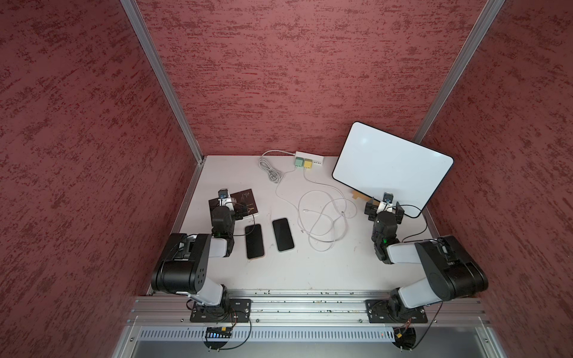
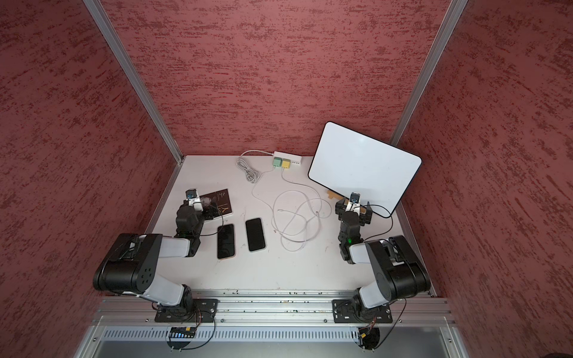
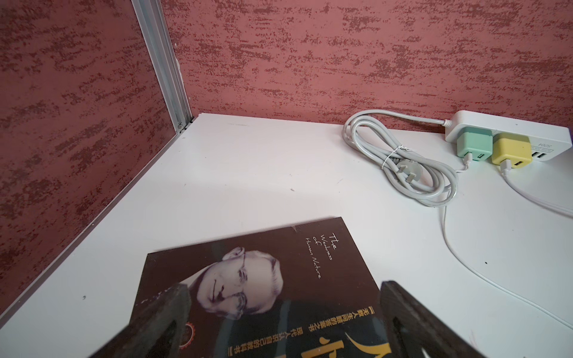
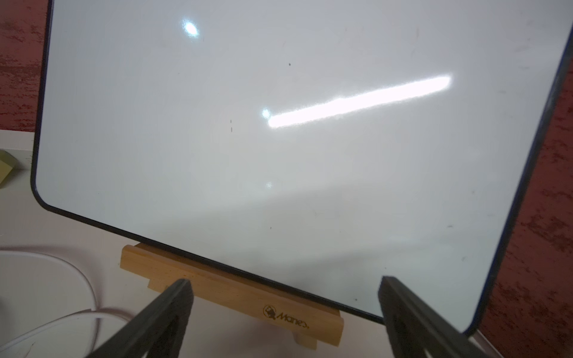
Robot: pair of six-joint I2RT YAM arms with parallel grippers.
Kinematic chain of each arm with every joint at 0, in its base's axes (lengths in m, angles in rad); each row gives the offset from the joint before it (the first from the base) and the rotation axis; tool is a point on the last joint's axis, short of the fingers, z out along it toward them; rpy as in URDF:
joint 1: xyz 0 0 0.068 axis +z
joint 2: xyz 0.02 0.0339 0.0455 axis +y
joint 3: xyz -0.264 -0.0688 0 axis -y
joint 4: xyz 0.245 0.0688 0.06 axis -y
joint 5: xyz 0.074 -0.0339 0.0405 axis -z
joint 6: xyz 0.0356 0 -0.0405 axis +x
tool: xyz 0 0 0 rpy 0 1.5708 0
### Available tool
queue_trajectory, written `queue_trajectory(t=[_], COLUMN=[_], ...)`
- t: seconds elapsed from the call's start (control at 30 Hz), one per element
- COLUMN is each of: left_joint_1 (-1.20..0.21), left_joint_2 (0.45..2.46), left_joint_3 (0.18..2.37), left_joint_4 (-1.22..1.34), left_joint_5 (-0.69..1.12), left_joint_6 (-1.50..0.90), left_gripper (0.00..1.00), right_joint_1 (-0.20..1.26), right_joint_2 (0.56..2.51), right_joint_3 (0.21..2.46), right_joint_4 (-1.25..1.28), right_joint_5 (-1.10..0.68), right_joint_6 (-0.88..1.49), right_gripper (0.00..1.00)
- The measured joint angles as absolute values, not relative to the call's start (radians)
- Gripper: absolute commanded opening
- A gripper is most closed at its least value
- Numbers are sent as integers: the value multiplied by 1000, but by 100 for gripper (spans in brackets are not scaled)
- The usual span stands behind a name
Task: Unplug the charging cable from the phone
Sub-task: Reset both arms
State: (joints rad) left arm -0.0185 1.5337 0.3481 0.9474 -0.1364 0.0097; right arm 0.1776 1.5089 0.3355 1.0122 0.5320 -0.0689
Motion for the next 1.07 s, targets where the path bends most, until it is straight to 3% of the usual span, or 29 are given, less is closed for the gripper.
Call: queue_trajectory(t=[0.13, 0.27, 1.07], left_joint_1=[-35, -39, -39], left_joint_2=[1534, 1534, 1534], left_joint_3=[342, 341, 340], left_joint_4=[973, 989, 995], left_joint_5=[-164, -172, -185], left_joint_6=[16, 16, 16], left_gripper=[100, 100, 100], right_joint_1=[74, 31, 34], right_joint_2=[1527, 1540, 1541], right_joint_3=[360, 347, 347], right_joint_4=[998, 982, 952], right_joint_5=[328, 249, 186], right_joint_6=[-30, 2, 12], right_gripper=[99, 99, 99])
